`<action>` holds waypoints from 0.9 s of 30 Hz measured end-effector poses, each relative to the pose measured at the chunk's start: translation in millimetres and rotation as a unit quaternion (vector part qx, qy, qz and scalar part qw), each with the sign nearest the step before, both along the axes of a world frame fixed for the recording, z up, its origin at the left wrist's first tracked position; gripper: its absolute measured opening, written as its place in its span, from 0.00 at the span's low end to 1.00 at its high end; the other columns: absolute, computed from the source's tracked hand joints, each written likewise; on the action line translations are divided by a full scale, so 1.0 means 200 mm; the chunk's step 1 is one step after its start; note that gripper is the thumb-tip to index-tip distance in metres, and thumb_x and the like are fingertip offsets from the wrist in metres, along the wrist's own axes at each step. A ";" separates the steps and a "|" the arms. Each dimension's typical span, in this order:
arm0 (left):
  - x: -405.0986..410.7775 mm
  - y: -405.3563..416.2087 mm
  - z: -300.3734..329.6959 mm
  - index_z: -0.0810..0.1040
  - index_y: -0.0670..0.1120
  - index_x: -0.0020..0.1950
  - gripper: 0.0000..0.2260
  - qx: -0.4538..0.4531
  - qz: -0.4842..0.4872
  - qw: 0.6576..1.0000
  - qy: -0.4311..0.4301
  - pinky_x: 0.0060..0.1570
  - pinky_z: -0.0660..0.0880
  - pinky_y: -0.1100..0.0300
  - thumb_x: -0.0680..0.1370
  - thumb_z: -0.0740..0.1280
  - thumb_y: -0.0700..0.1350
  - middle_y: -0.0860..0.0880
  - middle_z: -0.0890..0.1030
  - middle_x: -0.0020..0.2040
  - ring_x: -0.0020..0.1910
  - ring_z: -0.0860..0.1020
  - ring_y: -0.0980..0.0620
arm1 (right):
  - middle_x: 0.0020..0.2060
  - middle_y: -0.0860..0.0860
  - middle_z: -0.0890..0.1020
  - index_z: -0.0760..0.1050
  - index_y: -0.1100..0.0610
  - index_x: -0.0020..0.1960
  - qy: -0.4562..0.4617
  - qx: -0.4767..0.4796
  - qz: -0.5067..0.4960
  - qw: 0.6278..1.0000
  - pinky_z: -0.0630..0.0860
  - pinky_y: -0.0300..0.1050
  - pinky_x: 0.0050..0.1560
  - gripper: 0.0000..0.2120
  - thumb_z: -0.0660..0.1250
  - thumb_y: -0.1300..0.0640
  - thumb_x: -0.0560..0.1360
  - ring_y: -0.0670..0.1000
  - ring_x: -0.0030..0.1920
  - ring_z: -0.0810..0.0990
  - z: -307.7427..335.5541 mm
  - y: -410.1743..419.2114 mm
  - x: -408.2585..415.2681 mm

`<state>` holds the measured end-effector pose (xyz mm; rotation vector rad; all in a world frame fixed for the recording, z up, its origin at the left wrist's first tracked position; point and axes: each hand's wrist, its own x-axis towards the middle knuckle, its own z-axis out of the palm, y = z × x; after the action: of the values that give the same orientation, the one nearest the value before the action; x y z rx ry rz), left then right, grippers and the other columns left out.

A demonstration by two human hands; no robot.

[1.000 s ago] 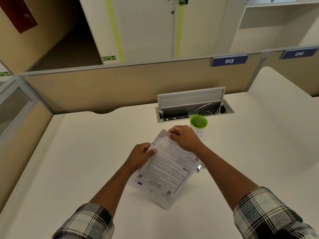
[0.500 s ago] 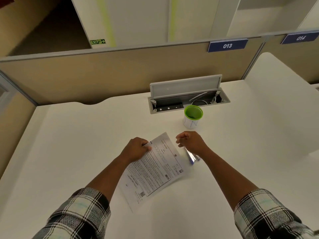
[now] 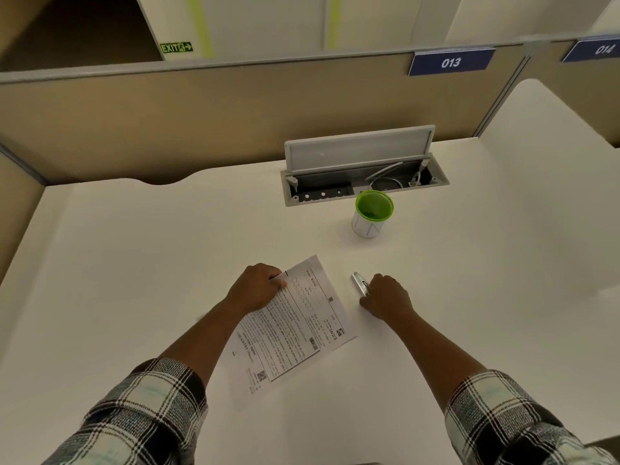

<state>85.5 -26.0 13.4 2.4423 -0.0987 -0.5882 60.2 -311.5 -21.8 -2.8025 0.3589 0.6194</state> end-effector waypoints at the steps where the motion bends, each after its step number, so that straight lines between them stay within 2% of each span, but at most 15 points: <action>1: 0.00 0.00 0.00 0.78 0.44 0.35 0.13 0.002 0.002 1.000 -0.001 0.33 0.71 0.59 0.78 0.66 0.48 0.49 0.81 0.35 0.33 0.79 0.52 | 0.55 0.55 0.77 0.71 0.58 0.57 -0.005 -0.002 0.005 1.000 0.72 0.50 0.54 0.18 0.67 0.50 0.71 0.58 0.57 0.76 0.00 0.00 0.00; 4: -0.02 0.00 0.00 0.77 0.49 0.33 0.13 0.004 0.003 1.000 -0.005 0.32 0.71 0.61 0.78 0.66 0.49 0.53 0.80 0.34 0.33 0.79 0.55 | 0.52 0.54 0.76 0.74 0.55 0.55 -0.032 0.044 -0.012 0.998 0.73 0.49 0.52 0.17 0.68 0.50 0.69 0.57 0.53 0.77 0.01 -0.01 0.00; 6: -0.02 0.00 0.01 0.80 0.48 0.36 0.12 0.005 0.004 1.000 -0.003 0.33 0.73 0.60 0.78 0.65 0.49 0.52 0.81 0.35 0.34 0.80 0.54 | 0.49 0.54 0.75 0.76 0.54 0.54 -0.064 0.120 -0.042 0.990 0.72 0.44 0.45 0.15 0.70 0.52 0.68 0.56 0.48 0.77 0.02 -0.01 0.00; 9: -0.03 0.00 0.02 0.81 0.45 0.39 0.13 0.005 0.005 1.000 -0.002 0.36 0.76 0.55 0.79 0.65 0.50 0.50 0.82 0.37 0.36 0.81 0.52 | 0.48 0.54 0.79 0.79 0.54 0.53 -0.112 0.190 -0.019 0.975 0.66 0.34 0.36 0.14 0.73 0.54 0.68 0.49 0.43 0.75 0.05 -0.02 0.02; 12: -0.04 0.01 0.03 0.80 0.44 0.38 0.13 0.003 0.008 1.000 -0.006 0.34 0.74 0.56 0.78 0.65 0.50 0.50 0.82 0.36 0.35 0.81 0.50 | 0.45 0.48 0.81 0.80 0.51 0.53 -0.157 0.245 -0.021 0.957 0.65 0.28 0.39 0.15 0.76 0.53 0.67 0.46 0.42 0.77 0.08 -0.02 0.02; 16: -0.06 0.00 0.04 0.79 0.46 0.36 0.13 0.004 0.011 1.000 -0.011 0.32 0.71 0.61 0.78 0.66 0.49 0.51 0.81 0.35 0.33 0.79 0.52 | 0.46 0.44 0.81 0.76 0.47 0.55 -0.167 0.359 -0.092 0.914 0.74 0.32 0.44 0.20 0.78 0.55 0.65 0.44 0.44 0.82 0.12 -0.02 0.00; 19: -0.07 0.00 0.05 0.78 0.46 0.35 0.13 -0.002 0.013 1.000 -0.008 0.33 0.71 0.60 0.79 0.66 0.48 0.50 0.81 0.35 0.33 0.78 0.52 | 0.46 0.47 0.85 0.76 0.51 0.56 -0.159 0.461 -0.146 0.861 0.78 0.40 0.49 0.21 0.77 0.59 0.66 0.47 0.46 0.84 0.13 -0.03 0.00; 21: -0.08 -0.01 0.06 0.79 0.41 0.37 0.14 -0.009 0.014 1.000 -0.007 0.35 0.71 0.58 0.79 0.65 0.48 0.45 0.82 0.37 0.34 0.78 0.50 | 0.44 0.49 0.87 0.77 0.52 0.55 -0.145 0.506 -0.171 0.833 0.77 0.41 0.49 0.18 0.76 0.60 0.67 0.48 0.47 0.85 0.14 -0.04 -0.01; 23: -0.08 -0.01 0.07 0.79 0.38 0.40 0.14 -0.016 0.017 1.000 -0.008 0.35 0.70 0.57 0.79 0.66 0.47 0.42 0.83 0.39 0.34 0.77 0.49 | 0.44 0.50 0.87 0.80 0.54 0.53 -0.121 0.546 -0.194 0.806 0.74 0.41 0.45 0.15 0.77 0.60 0.68 0.47 0.45 0.84 0.15 -0.04 -0.01; 27: -0.09 -0.01 0.07 0.80 0.39 0.39 0.14 -0.021 0.017 1.000 -0.011 0.35 0.71 0.57 0.79 0.66 0.47 0.44 0.82 0.37 0.33 0.77 0.50 | 0.41 0.50 0.86 0.82 0.56 0.53 -0.095 0.587 -0.207 0.777 0.69 0.41 0.41 0.12 0.76 0.57 0.70 0.44 0.37 0.78 0.15 -0.05 -0.02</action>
<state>66.8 -28.0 27.5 2.4048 -0.0772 -0.5401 56.8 -321.3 8.1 -1.4801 0.3509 0.2670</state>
